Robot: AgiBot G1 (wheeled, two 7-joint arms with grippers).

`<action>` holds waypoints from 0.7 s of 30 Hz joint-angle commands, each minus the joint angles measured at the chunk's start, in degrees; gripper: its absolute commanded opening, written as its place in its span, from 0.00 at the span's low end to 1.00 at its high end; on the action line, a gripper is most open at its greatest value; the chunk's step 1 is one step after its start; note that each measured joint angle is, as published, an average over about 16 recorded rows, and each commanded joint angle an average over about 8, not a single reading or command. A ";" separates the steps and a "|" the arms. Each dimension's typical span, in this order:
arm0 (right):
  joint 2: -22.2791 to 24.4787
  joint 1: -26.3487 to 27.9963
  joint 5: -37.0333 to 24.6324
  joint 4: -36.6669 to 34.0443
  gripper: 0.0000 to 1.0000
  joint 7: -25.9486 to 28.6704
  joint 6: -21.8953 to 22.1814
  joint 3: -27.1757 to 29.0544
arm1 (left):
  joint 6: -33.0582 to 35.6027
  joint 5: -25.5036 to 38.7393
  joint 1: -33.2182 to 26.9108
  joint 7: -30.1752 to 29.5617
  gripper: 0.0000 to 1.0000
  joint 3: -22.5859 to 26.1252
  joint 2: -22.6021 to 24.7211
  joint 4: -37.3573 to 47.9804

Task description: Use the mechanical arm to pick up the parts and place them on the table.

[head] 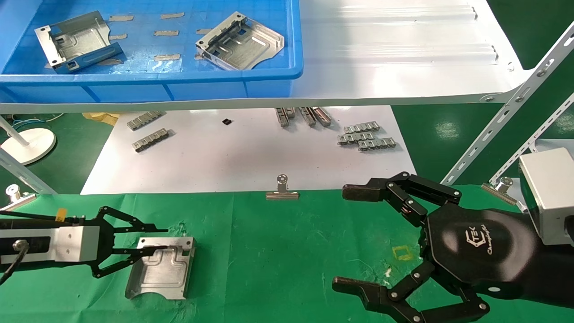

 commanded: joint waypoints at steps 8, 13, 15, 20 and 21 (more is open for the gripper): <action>0.00 0.00 0.00 0.00 1.00 0.00 0.00 0.00 | 1.14 -1.55 -1.62 -0.40 1.00 0.00 0.27 2.77; 0.00 0.00 0.00 0.00 1.00 0.00 0.00 0.00 | 1.64 -5.96 -1.73 -7.27 1.00 -1.42 -0.43 3.21; 0.00 0.00 0.00 0.00 1.00 0.00 0.00 0.00 | 1.75 -7.63 -1.58 -10.24 1.00 -1.95 -0.68 3.31; 0.01 -0.01 0.01 -0.01 1.00 0.00 0.01 0.00 | 1.87 -10.36 -1.08 -14.61 1.00 -2.69 -1.12 3.27; 0.01 -0.01 0.01 -0.02 1.00 0.00 0.01 0.00 | 1.88 -10.63 -1.02 -14.96 1.00 -2.76 -1.16 3.25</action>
